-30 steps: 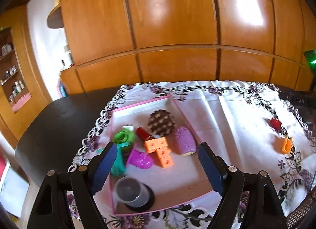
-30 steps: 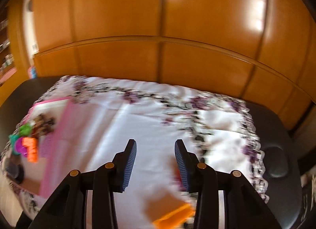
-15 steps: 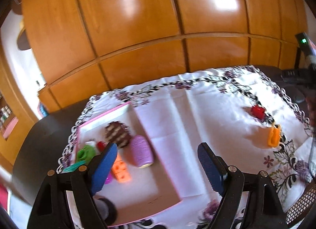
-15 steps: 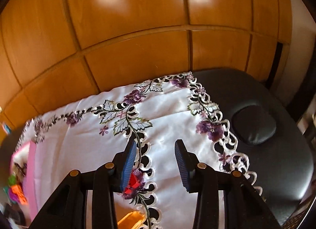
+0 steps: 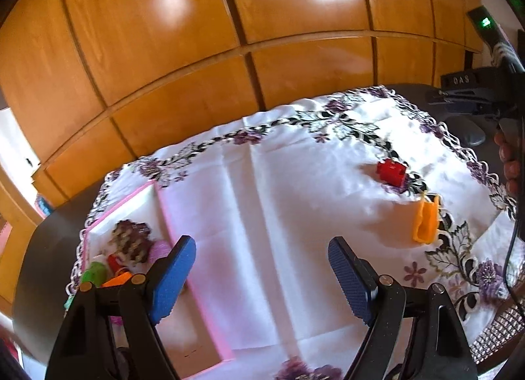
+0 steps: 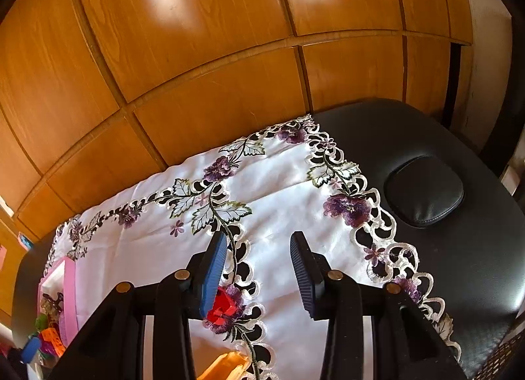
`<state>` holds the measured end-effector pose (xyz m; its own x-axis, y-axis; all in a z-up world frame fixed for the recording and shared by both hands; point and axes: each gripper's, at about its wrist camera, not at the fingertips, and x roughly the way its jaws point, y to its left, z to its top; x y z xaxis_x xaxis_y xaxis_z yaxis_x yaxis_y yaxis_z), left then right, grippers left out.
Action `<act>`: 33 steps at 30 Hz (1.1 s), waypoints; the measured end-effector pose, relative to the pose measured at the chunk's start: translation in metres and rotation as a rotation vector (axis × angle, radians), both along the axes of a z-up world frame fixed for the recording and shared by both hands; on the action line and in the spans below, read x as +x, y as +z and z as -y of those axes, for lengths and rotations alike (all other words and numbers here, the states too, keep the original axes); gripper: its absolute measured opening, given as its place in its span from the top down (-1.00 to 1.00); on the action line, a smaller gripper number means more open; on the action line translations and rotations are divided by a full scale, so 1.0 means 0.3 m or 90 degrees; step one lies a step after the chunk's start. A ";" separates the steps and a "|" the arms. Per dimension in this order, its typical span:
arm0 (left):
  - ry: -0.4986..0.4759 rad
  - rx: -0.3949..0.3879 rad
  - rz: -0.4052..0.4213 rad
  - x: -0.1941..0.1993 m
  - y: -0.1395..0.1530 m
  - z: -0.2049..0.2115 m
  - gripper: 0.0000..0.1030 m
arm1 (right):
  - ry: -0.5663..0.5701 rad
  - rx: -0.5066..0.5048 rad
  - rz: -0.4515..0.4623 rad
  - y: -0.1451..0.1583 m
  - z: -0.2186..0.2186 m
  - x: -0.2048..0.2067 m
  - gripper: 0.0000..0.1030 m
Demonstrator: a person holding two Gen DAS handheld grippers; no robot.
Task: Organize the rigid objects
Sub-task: 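Move both tools back to the orange curved piece and red puzzle piece, then grasp the orange curved piece with the left tool while the right tool grasps the red K puzzle piece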
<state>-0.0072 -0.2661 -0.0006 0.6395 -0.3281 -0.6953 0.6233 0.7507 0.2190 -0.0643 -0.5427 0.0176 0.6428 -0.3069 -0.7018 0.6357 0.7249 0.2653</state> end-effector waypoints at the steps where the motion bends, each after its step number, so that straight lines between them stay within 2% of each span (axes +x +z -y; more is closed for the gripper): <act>1: -0.005 0.003 -0.002 -0.002 -0.005 0.014 -0.63 | -0.003 0.004 0.003 0.001 0.004 -0.004 0.22; 6: -0.028 0.011 -0.023 -0.009 -0.033 0.070 -0.63 | -0.022 0.039 0.022 -0.003 0.035 -0.028 0.22; 14: -0.071 -0.002 -0.090 0.010 -0.080 0.168 -0.55 | -0.040 0.063 0.060 0.007 0.059 -0.066 0.20; 18: -0.129 -0.016 -0.108 -0.008 -0.083 0.246 -0.53 | -0.041 0.074 0.073 0.009 0.067 -0.074 0.20; 22: -0.212 -0.005 -0.119 -0.062 -0.103 0.341 -0.53 | -0.041 0.086 0.081 0.006 0.076 -0.080 0.20; 27: -0.266 0.006 -0.155 -0.100 -0.162 0.453 -0.48 | -0.035 0.095 0.078 -0.001 0.079 -0.075 0.19; 29: -0.264 0.018 -0.172 -0.094 -0.206 0.491 -0.14 | -0.031 0.095 0.073 -0.004 0.075 -0.069 0.19; 30: -0.253 0.027 -0.201 -0.077 -0.242 0.505 0.38 | -0.028 0.096 0.071 -0.006 0.074 -0.066 0.19; 31: -0.244 0.015 -0.210 -0.068 -0.251 0.501 0.48 | -0.025 0.096 0.068 -0.009 0.074 -0.062 0.19; 33: -0.226 -0.009 -0.200 -0.061 -0.242 0.475 0.49 | -0.020 0.096 0.061 -0.015 0.071 -0.055 0.19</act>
<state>-0.0255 -0.4087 -0.0733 0.2458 -0.4997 -0.8306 0.8761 0.4812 -0.0302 -0.0809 -0.5641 0.0132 0.7007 -0.2237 -0.6775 0.6237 0.6531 0.4294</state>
